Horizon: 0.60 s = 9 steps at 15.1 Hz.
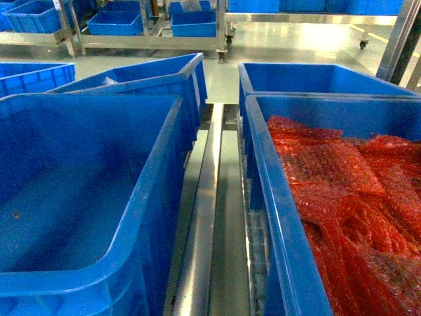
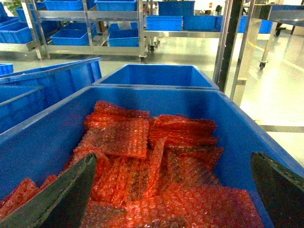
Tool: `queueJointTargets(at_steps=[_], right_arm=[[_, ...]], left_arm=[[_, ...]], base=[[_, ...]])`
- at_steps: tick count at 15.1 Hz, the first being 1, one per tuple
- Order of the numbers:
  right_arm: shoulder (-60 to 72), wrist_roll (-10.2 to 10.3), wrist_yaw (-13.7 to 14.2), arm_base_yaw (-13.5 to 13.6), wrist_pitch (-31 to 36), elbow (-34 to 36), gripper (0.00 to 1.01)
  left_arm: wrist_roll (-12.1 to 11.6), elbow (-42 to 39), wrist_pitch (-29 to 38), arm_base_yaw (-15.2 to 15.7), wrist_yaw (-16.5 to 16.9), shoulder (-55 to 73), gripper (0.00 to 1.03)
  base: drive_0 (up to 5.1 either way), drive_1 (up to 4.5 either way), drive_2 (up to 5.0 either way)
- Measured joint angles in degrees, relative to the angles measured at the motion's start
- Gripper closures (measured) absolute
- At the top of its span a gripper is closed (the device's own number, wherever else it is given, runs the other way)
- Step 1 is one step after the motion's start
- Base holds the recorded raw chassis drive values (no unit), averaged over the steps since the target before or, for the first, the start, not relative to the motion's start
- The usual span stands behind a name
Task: Pick blue part to blue bin on bottom shelf
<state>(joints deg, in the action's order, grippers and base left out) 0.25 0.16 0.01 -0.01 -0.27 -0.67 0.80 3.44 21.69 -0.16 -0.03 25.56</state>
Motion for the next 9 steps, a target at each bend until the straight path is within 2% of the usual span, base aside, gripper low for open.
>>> queueJointTargets(at_steps=[9], right_arm=[[0.0,0.02,-0.02,0.0,-0.02,0.0,0.03]], left_arm=[[0.0,-2.71,-9.18,0.04,0.02,-13.09,1.01]], base=[[0.0,0.0,0.0]])
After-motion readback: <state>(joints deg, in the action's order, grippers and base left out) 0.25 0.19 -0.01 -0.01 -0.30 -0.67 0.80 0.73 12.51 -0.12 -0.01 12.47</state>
